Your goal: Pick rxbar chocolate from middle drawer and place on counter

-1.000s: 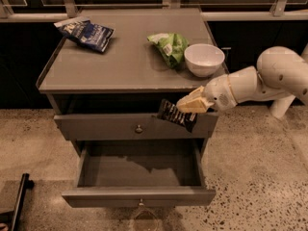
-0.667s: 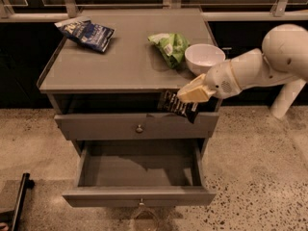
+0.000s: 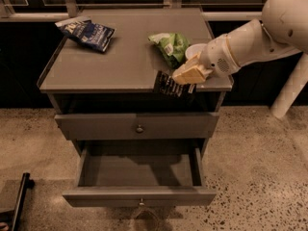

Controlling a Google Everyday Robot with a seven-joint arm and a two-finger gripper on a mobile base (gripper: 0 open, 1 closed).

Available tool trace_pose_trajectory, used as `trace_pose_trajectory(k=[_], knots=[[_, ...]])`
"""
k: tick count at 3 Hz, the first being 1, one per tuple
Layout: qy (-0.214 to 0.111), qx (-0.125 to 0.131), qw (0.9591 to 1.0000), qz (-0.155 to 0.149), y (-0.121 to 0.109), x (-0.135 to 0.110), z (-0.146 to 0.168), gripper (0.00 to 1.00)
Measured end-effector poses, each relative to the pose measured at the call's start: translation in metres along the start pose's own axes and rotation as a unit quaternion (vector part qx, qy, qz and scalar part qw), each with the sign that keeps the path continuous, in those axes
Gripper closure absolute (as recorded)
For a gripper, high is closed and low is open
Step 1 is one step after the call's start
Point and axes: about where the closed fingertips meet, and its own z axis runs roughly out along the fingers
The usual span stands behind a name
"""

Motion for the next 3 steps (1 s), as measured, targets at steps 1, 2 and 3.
trace_pose_trajectory(k=[1, 2, 3], knots=[[-0.018, -0.018, 0.9993, -0.028, -0.023, -0.027, 0.017, 1.00], [-0.044, -0.041, 0.9971, -0.047, -0.066, -0.051, 0.057, 1.00], [-0.064, -0.073, 0.9930, -0.068, -0.093, -0.070, 0.104, 1.00]])
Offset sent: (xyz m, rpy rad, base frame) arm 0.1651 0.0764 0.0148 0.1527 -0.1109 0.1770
